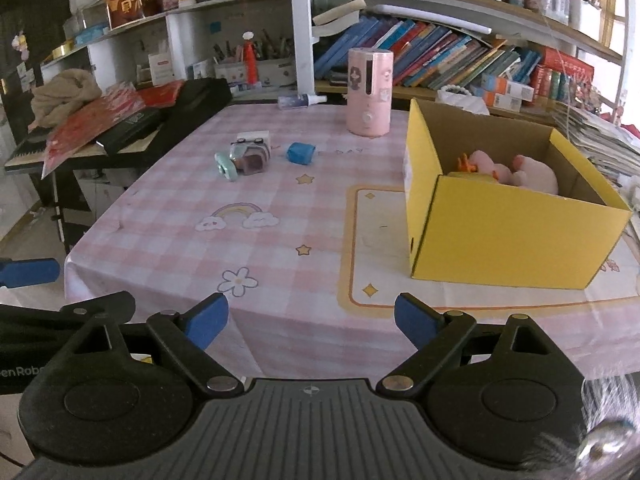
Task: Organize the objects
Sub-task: 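Withdraw both open tools from the box and move toward the remaining toys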
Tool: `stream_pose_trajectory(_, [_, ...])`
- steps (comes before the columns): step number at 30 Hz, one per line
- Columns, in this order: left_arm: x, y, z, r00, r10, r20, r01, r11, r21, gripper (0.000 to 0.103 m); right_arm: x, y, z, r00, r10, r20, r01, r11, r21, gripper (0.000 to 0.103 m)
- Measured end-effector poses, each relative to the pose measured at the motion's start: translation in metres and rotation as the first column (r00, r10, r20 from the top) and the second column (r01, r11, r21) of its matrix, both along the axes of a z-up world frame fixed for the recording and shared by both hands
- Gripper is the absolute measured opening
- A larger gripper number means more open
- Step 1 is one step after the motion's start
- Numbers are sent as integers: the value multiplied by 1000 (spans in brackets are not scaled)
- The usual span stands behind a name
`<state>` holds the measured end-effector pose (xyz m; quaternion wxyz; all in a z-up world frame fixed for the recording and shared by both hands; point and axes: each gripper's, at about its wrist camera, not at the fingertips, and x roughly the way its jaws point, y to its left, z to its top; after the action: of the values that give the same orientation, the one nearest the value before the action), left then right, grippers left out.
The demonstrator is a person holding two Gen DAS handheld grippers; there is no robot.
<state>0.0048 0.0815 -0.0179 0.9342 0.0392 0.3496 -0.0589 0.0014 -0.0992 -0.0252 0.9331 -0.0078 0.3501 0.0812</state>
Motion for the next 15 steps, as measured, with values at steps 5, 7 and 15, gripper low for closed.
stream_pose_trajectory(5, [16,2,-2,1000,13,-5,-13,1000,3,88,18,3,-2,1000,18,-2,-18,1000,1,91])
stream_pose_trajectory(7, [24,2,-3,1000,17,-8,-17,1000,6,88,27,4,-4,1000,23,-5,-23,1000,5,91])
stream_pose_trajectory(15, [60,1,-6,999,43,-20,-43,999,-7,88,72,8,-4,998,57,-16,-57,998,3,88])
